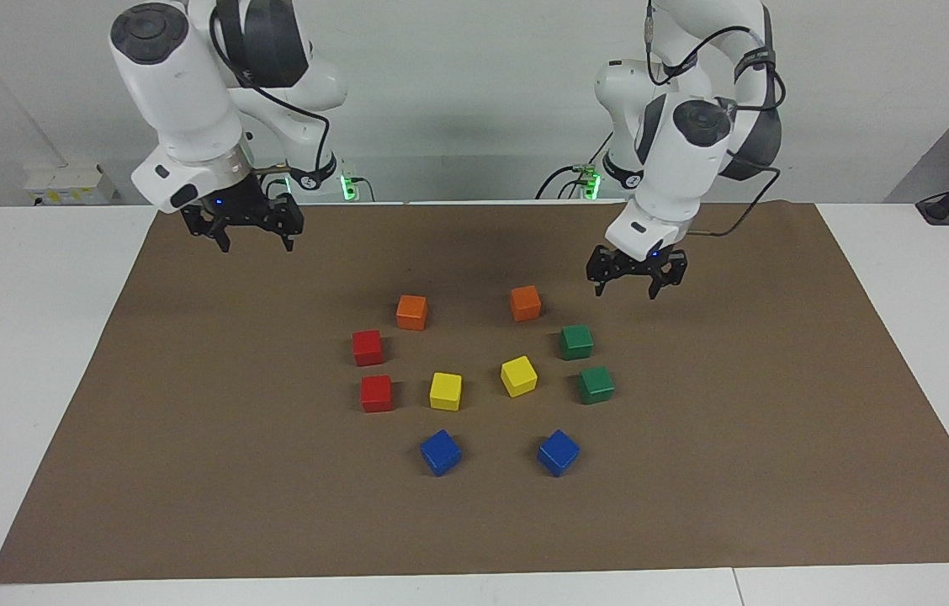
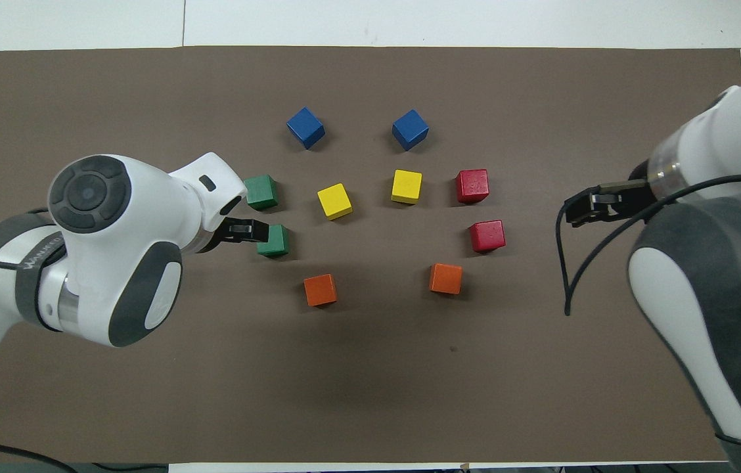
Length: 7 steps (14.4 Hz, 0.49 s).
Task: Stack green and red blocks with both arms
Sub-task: 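Grasp the green block with the left gripper while the right gripper grasps red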
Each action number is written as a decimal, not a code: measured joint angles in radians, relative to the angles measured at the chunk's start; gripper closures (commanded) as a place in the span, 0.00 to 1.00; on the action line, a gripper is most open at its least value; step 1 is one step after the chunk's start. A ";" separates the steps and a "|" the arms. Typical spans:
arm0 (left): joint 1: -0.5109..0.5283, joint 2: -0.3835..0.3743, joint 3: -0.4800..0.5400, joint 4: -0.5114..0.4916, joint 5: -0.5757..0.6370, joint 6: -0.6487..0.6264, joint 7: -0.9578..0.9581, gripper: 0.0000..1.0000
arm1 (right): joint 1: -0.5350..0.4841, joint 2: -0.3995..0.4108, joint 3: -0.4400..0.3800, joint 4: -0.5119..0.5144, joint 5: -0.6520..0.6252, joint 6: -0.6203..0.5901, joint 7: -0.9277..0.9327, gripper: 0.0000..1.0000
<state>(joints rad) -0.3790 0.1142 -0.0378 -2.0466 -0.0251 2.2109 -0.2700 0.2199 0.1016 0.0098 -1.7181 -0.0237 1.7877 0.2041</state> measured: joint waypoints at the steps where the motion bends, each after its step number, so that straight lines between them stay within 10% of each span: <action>1: -0.002 0.020 0.000 0.000 0.000 0.016 -0.003 0.00 | 0.011 0.021 0.000 -0.002 0.001 0.040 0.005 0.00; 7: -0.022 0.075 0.000 -0.003 0.000 0.080 -0.109 0.00 | 0.045 0.066 0.001 -0.064 0.001 0.171 0.042 0.00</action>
<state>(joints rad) -0.4012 0.1895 -0.0379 -2.0494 -0.0252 2.2909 -0.3789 0.2651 0.1671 0.0108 -1.7824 -0.0230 1.9591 0.2461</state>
